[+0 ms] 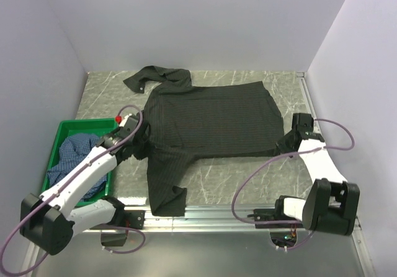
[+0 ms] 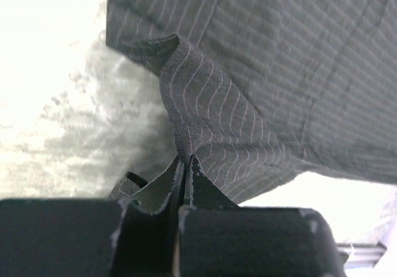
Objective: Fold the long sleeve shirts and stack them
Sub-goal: Fold the shirt
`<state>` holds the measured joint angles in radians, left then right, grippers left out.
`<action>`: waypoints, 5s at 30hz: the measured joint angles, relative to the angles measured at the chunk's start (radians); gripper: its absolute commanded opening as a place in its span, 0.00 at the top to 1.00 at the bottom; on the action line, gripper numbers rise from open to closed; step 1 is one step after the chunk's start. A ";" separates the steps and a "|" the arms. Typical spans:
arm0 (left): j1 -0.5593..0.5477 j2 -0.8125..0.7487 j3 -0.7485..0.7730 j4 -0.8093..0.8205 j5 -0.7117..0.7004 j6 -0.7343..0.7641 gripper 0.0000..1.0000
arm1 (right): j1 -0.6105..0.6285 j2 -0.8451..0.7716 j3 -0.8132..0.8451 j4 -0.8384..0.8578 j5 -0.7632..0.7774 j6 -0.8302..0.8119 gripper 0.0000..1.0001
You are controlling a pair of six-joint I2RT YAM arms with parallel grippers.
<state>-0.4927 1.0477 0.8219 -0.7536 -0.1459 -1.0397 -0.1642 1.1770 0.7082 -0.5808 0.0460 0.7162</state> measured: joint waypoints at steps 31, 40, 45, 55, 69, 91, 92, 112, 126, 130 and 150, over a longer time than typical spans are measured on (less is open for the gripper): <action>0.158 0.423 0.161 0.223 -0.026 0.122 0.87 | 0.001 0.534 0.443 0.041 -0.077 -0.047 0.83; 0.169 0.476 0.181 0.258 -0.018 0.138 0.70 | 0.001 0.546 0.482 0.064 -0.059 -0.088 0.49; 0.169 0.490 0.217 0.262 -0.012 0.161 0.34 | 0.008 0.505 0.486 0.071 -0.042 -0.124 0.29; 0.171 0.425 0.266 0.248 -0.006 0.213 0.14 | 0.069 0.277 0.306 0.188 -0.149 -0.160 0.30; 0.207 0.314 0.098 0.253 -0.002 0.319 0.18 | 0.025 0.419 0.201 0.309 -0.208 -0.158 0.32; 0.400 0.099 0.009 0.254 -0.080 0.365 0.01 | 1.384 0.242 0.256 0.235 -0.089 -0.534 0.33; 0.402 0.091 0.008 0.255 -0.093 0.363 0.01 | 1.419 0.281 0.275 0.229 -0.082 -0.545 0.33; 0.405 0.008 -0.005 0.257 -0.182 0.344 0.01 | 1.595 0.682 0.459 0.193 0.071 -0.678 0.64; 0.411 0.008 -0.008 0.260 -0.180 0.344 0.01 | 1.474 0.620 0.537 0.095 0.090 -0.669 1.00; 0.411 0.008 -0.012 0.262 -0.169 0.345 0.01 | 1.251 0.539 0.635 0.073 0.022 -0.613 1.00; 0.413 0.111 -0.055 0.283 0.072 0.338 0.11 | 0.582 0.592 0.846 0.030 -0.244 -0.199 0.86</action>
<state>-0.0799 1.1584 0.7670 -0.4706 -0.0742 -0.7021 0.4179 1.7691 1.5539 -0.5507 -0.1978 0.5175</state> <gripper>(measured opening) 0.903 0.133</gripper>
